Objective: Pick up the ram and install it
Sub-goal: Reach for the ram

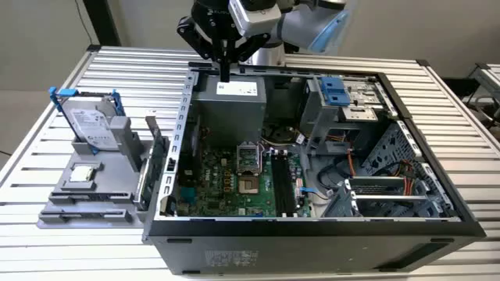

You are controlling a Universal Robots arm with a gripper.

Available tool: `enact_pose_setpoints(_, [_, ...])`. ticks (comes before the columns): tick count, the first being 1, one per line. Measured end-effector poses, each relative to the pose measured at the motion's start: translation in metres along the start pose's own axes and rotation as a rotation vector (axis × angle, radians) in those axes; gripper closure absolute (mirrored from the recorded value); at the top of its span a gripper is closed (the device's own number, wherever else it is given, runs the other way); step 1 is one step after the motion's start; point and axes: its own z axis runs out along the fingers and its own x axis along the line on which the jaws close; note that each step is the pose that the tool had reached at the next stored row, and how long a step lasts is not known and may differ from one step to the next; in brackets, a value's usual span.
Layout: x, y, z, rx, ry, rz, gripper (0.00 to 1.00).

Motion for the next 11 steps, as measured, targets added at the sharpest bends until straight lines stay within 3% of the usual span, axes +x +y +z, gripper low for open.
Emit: enact_pose_setpoints(11, [0.0001,0.0,0.0,-0.0001,0.0,0.0,1.0])
